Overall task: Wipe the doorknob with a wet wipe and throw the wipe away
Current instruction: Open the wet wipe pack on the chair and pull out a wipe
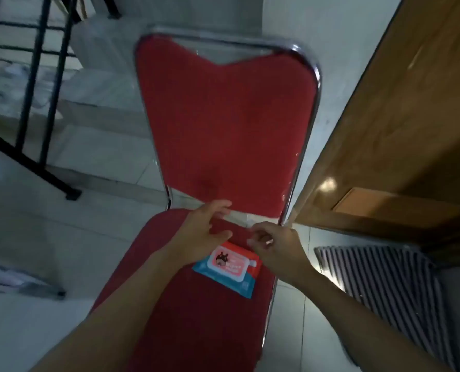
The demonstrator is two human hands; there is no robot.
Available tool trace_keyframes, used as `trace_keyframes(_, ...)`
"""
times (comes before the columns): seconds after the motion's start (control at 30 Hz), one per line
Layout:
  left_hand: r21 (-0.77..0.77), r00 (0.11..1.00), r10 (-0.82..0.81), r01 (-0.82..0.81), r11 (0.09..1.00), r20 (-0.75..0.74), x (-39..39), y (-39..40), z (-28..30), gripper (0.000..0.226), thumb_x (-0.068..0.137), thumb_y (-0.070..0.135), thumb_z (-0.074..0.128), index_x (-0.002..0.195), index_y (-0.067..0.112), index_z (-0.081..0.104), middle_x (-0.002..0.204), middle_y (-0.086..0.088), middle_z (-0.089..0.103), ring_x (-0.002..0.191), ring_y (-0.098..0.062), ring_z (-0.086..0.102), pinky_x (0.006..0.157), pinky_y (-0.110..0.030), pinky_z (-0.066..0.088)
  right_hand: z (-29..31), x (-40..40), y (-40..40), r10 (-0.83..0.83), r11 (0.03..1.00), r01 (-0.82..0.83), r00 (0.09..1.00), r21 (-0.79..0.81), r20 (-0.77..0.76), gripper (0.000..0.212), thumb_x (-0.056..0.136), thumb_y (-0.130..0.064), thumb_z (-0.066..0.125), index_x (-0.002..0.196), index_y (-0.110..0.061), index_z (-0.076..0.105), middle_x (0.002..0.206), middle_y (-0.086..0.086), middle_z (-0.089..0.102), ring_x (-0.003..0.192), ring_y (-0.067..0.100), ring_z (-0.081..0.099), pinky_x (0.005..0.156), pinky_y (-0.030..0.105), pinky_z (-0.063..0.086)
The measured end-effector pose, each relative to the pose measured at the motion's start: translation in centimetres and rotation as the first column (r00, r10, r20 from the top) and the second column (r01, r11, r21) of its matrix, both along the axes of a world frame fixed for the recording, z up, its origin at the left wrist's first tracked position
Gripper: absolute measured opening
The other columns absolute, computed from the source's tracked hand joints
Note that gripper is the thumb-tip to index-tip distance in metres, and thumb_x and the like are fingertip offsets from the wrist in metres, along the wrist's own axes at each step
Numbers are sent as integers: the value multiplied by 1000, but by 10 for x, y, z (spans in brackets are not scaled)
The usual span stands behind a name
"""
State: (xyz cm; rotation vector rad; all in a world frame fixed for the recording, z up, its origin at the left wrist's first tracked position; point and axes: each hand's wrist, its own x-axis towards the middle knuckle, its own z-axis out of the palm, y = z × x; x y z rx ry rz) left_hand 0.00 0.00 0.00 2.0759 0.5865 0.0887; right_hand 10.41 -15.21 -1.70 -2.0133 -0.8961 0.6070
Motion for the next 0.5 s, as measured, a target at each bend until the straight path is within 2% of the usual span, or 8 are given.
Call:
trace_keyframes(0.07, -17, 1000, 19, -19, 1000, -6, -1, 1, -33, 54, 76, 2, 67, 125, 20, 49, 109, 6, 58, 107, -7, 54, 83, -12, 42, -32, -5, 6, 22, 1000, -22, 1000, -18, 19, 17, 75, -1, 68, 92, -3, 68, 79, 8, 69, 66, 10, 60, 63, 4, 42)
trace_keyframes(0.17, -16, 999, 13, -14, 1000, -29, -6, 2, -75, 57, 75, -1, 67, 126, 16, 48, 114, 0, 60, 106, -8, 55, 81, -3, 41, -67, -11, 14, 69, 997, -67, 996, -36, 56, 17, 73, -4, 69, 91, -4, 69, 83, 11, 71, 72, 18, 62, 66, 16, 43)
trace_keyframes(0.23, 20, 998, -39, 40, 999, -57, -9, 2, -102, 60, 74, 2, 69, 128, 13, 46, 120, -3, 59, 110, -11, 54, 90, -13, 43, -91, -16, 18, 93, 994, -88, 993, -66, 74, 19, 74, -6, 69, 94, -5, 68, 91, 11, 70, 82, 22, 62, 70, 21, 40)
trace_keyframes(0.27, 61, 996, -65, 70, 996, -67, -10, 4, -114, 61, 74, 6, 70, 130, 13, 45, 123, -1, 57, 115, -13, 52, 96, -19, 40, -103, -17, 21, 110, 992, -103, 990, -76, 91, 21, 75, -8, 68, 96, -5, 68, 96, 11, 69, 87, 22, 61, 72, 21, 37)
trace_keyframes(0.4, 186, 949, -227, 269, 945, -219, -8, 11, -143, 67, 76, 21, 71, 135, 15, 40, 140, -2, 44, 138, -17, 25, 109, -27, 23, -139, -23, 25, 160, 979, -153, 986, -133, 42, 30, 71, -9, 71, 100, -7, 66, 107, 13, 61, 99, 23, 54, 80, 22, 35)
trace_keyframes(0.5, 235, 880, -354, 435, 869, -318, -8, 16, -156, 61, 78, 31, 68, 133, 18, 44, 141, 2, 45, 136, -15, 30, 112, -36, 28, -154, -28, 20, 166, 974, -158, 985, -162, 37, 46, 64, -9, 76, 108, -7, 62, 114, 12, 54, 107, 24, 47, 84, 17, 32)
